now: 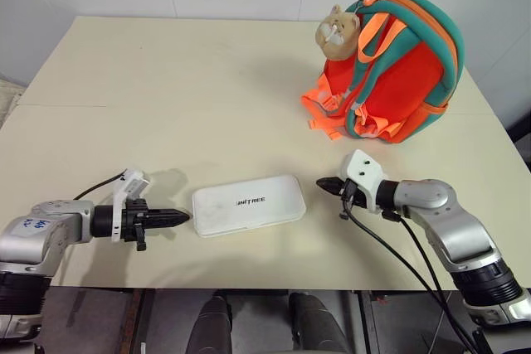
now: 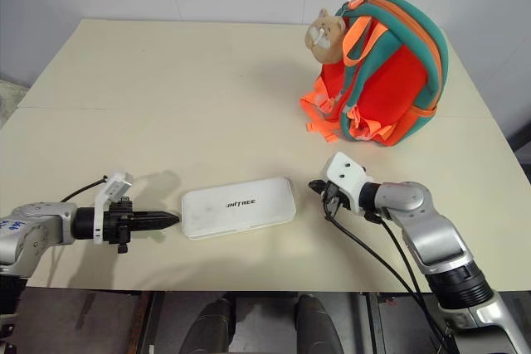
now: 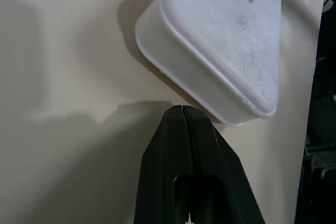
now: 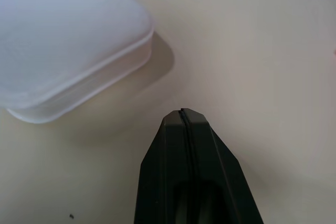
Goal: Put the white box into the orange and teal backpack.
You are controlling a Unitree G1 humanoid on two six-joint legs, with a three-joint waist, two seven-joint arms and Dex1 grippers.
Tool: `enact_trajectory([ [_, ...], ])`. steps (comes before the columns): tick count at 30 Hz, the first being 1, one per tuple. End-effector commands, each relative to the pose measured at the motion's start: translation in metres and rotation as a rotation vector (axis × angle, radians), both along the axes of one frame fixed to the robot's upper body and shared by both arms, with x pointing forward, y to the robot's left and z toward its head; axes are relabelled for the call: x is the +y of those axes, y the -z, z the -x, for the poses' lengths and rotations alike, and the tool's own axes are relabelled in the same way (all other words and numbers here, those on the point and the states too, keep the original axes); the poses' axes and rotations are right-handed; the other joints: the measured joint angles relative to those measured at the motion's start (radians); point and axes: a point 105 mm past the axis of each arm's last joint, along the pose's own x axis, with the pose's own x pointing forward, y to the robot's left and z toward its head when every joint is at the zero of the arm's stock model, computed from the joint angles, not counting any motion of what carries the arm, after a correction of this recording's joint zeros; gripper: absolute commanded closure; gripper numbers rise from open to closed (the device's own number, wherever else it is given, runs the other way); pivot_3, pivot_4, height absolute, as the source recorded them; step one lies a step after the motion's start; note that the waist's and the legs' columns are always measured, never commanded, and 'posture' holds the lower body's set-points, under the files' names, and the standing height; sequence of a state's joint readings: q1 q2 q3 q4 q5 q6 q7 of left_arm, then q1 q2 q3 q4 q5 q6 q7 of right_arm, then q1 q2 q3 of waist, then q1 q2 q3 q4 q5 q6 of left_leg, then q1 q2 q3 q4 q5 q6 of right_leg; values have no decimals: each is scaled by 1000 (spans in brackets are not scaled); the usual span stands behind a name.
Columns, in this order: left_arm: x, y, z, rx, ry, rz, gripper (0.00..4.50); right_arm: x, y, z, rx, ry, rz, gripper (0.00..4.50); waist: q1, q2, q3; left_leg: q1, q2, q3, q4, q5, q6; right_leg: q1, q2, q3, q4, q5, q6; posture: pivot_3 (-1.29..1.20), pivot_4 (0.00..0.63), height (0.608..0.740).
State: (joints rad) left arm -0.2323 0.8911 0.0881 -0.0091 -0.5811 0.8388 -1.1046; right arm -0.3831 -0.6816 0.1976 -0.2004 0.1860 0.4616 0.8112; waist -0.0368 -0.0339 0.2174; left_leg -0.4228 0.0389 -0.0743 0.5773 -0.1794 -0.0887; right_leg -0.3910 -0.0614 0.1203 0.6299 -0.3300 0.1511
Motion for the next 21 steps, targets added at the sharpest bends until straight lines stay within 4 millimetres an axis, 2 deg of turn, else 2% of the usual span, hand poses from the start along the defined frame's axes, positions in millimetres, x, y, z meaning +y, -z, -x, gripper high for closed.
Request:
enact_trajectory([
  [1,-7,-10,-3,-57,27,5,4486,11,-11,4,-39,-60,7,4500,1,0,0,0,0,0,0,0,0,0,0,0,0,0,0,0,150,740],
  [9,-17,-12,-11,-89,43,18,4486,36,-17,27,11,-181,-7,4500,4,0,0,0,0,0,2,0,0,0,0,0,1,0,0,0,150,740],
  [21,-26,-10,-23,-103,77,5,4486,38,-14,44,78,-229,21,4500,6,0,0,0,0,0,4,0,0,1,0,0,3,0,0,0,150,740],
])
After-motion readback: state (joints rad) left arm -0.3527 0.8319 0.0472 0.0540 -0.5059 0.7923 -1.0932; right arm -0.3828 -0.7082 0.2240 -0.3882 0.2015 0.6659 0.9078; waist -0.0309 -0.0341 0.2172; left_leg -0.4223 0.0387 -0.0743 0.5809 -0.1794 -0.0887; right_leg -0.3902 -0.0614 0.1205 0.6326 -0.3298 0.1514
